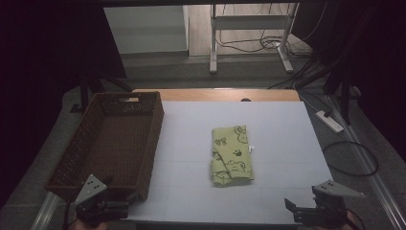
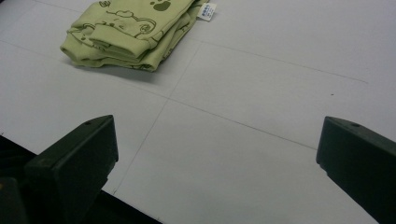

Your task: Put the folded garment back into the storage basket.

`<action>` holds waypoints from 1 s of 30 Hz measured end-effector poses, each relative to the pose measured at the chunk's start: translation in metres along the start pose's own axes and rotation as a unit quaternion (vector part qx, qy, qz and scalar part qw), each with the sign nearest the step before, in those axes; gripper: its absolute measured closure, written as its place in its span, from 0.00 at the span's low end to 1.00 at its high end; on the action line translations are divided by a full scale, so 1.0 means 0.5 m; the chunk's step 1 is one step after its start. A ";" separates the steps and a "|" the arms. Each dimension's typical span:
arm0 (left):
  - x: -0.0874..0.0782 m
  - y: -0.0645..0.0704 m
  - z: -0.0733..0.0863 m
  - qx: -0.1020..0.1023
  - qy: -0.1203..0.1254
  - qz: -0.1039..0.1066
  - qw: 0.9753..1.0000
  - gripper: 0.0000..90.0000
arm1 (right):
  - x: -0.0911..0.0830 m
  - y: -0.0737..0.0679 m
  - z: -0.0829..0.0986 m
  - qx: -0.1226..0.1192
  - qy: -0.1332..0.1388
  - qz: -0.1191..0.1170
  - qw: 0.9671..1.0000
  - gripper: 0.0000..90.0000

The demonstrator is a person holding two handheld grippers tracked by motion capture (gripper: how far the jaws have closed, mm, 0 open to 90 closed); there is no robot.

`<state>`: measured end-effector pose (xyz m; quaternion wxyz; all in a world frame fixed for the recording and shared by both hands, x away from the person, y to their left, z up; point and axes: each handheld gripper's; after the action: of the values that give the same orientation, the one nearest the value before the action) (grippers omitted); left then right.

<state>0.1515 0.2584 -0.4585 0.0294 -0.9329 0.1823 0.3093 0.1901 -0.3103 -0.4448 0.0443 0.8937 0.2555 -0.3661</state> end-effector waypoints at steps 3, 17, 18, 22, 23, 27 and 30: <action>-0.001 0.000 0.000 -0.001 0.000 0.000 1.000 0.00 | 0.000 -0.001 0.000 -0.001 0.001 0.000 1.000 0.00; 0.002 0.002 -0.001 0.003 -0.006 -0.004 1.000 0.00 | -0.002 0.000 0.000 -0.006 0.007 -0.013 1.000 0.00; 0.002 0.002 -0.002 0.004 -0.005 -0.004 1.000 0.00 | -0.002 0.000 0.000 -0.007 0.007 -0.014 1.000 0.00; 0.003 0.001 -0.003 0.003 -0.004 -0.003 1.000 0.00 | 0.000 -0.002 -0.001 -0.013 0.006 -0.019 1.000 0.00; 0.004 0.001 -0.003 0.002 -0.004 -0.002 1.000 0.00 | 0.000 -0.002 -0.001 -0.015 0.006 -0.020 1.000 0.00; 0.005 -0.001 -0.003 -0.002 -0.005 0.004 1.000 0.00 | 0.002 -0.003 -0.005 -0.019 0.009 -0.032 0.999 0.00; 0.005 -0.003 -0.005 -0.004 -0.004 0.008 1.000 0.00 | 0.003 -0.004 -0.007 -0.021 0.009 -0.034 0.999 0.00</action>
<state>0.1551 0.2586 -0.4580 0.0239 -0.9303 0.1884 0.3137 0.1923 -0.3072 -0.4428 0.0487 0.8866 0.2935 -0.3541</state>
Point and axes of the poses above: each handheld gripper's, and its own axes: x roughly forward along the jaws, z roughly out of its underside, y roughly to its right, and after that the axes turned 5 degrees about -z, right-handed
